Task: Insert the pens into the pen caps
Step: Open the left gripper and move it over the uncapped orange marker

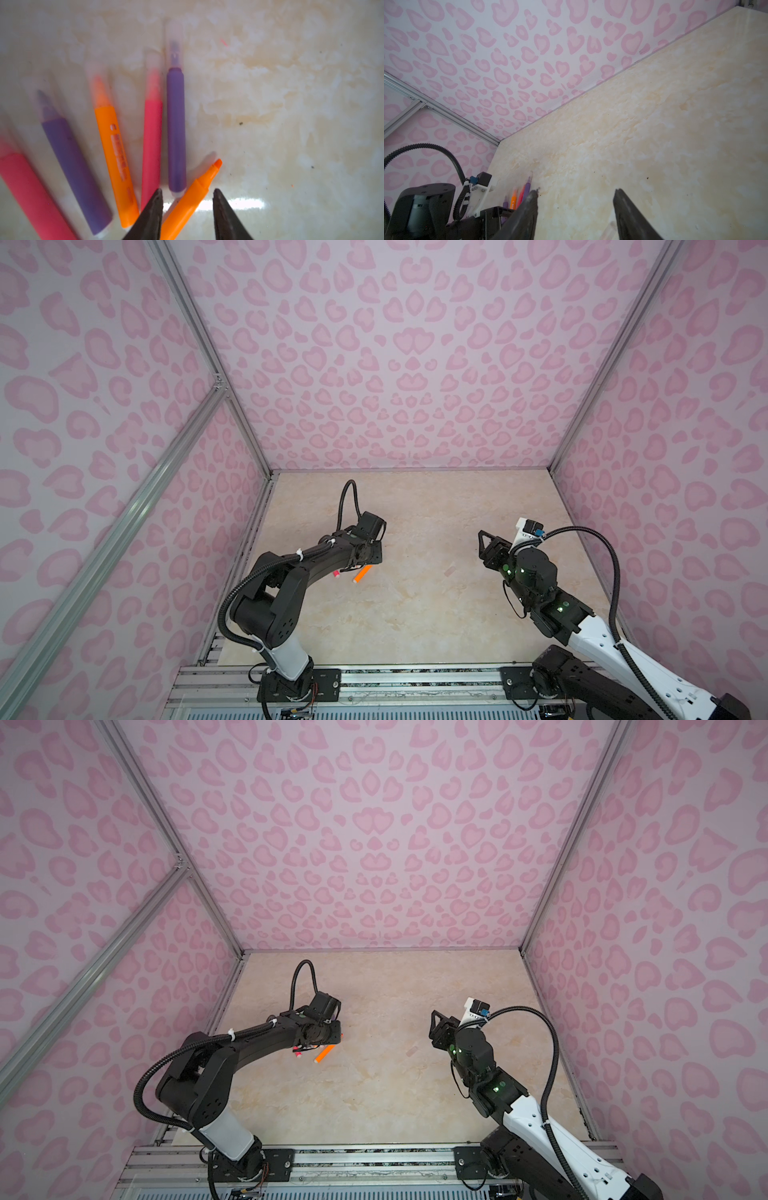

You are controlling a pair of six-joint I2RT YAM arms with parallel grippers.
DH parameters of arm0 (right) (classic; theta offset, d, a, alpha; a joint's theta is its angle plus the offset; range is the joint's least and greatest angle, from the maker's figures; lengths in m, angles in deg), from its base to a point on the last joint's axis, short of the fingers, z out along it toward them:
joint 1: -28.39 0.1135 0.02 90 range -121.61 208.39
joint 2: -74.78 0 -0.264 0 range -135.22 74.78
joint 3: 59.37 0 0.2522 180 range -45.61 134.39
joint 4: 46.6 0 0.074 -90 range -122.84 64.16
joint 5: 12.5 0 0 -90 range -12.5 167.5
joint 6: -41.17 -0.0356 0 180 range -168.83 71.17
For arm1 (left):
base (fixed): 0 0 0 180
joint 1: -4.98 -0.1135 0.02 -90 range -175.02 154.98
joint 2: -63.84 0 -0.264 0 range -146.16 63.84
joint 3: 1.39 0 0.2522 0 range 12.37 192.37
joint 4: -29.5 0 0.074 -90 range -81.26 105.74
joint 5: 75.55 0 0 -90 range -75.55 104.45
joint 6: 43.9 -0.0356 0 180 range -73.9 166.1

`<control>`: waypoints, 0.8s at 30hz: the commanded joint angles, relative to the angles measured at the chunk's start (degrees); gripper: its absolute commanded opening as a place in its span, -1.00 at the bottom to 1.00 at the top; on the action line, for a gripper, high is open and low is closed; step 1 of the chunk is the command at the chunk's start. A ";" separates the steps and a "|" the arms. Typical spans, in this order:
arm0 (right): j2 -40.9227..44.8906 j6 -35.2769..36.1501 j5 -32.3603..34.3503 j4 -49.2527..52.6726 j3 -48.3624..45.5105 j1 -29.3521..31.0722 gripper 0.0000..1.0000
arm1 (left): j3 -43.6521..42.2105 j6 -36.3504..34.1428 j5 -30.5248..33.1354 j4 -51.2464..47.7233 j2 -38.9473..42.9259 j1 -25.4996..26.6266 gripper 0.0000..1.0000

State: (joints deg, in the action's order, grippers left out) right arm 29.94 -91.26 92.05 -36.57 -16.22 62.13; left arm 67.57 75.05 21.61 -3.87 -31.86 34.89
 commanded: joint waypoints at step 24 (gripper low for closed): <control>1.46 -0.02 -4.34 0.54 -1.53 -6.10 0.27 | -4.55 -3.02 -9.07 3.46 0.03 2.94 -0.17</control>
State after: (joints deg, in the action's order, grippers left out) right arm 31.29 -90.91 88.27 -35.15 -17.71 56.03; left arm 62.22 72.51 14.22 -0.64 -31.05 37.67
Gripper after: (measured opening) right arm 0.636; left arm 0.416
